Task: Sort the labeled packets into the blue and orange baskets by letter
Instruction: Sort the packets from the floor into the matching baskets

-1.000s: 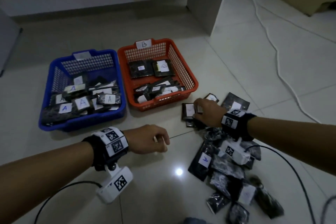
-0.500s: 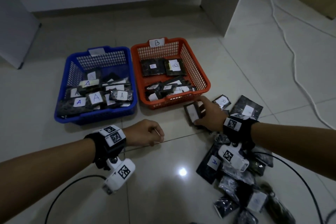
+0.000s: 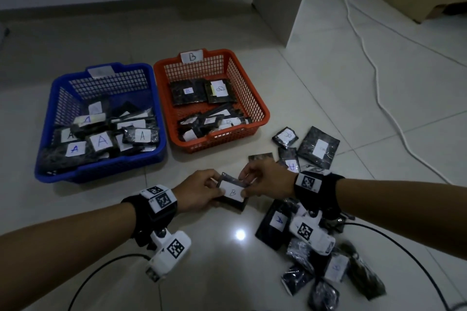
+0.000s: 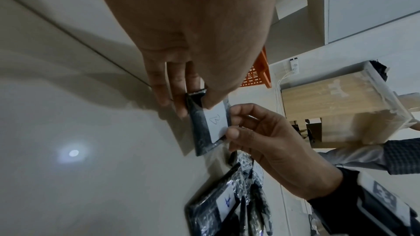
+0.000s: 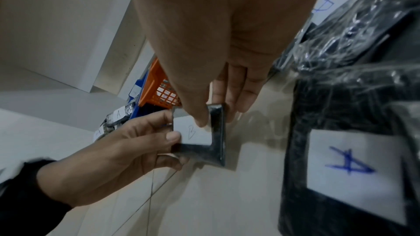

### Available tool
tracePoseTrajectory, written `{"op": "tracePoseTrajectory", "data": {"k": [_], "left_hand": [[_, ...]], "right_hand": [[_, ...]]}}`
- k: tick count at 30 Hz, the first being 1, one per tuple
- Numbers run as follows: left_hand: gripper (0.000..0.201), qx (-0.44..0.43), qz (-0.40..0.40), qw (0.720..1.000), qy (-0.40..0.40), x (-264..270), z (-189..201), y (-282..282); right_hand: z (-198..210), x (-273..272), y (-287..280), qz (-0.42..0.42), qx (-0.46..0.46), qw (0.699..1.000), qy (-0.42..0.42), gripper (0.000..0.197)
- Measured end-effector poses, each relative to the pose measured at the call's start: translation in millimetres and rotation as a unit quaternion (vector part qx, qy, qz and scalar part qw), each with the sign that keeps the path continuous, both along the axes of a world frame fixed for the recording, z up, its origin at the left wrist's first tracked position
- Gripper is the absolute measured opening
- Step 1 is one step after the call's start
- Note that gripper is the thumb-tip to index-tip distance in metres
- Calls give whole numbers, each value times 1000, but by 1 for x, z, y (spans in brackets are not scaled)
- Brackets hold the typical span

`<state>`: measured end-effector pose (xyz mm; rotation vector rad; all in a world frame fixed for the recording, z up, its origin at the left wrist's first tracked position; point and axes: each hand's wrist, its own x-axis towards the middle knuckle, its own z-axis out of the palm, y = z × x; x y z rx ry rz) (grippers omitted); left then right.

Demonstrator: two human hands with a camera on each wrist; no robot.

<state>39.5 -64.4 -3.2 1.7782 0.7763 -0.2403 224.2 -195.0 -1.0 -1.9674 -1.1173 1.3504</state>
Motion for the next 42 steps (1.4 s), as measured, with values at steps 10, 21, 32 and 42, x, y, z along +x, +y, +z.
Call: {"op": "tracePoseTrajectory", "data": {"k": [10, 21, 32, 42], "left_hand": [[15, -71, 64, 995, 16, -12, -14, 6], [34, -82, 102, 991, 4, -26, -7, 13], [31, -73, 86, 994, 8, -51, -1, 17], [30, -42, 94, 995, -1, -78, 13, 17]], "right_hand": [[-10, 67, 7, 73, 17, 932, -354, 43], [-3, 61, 8, 108, 52, 946, -303, 24], [-1, 22, -4, 62, 174, 973, -140, 36], [-7, 1, 7, 91, 157, 975, -127, 40]]}}
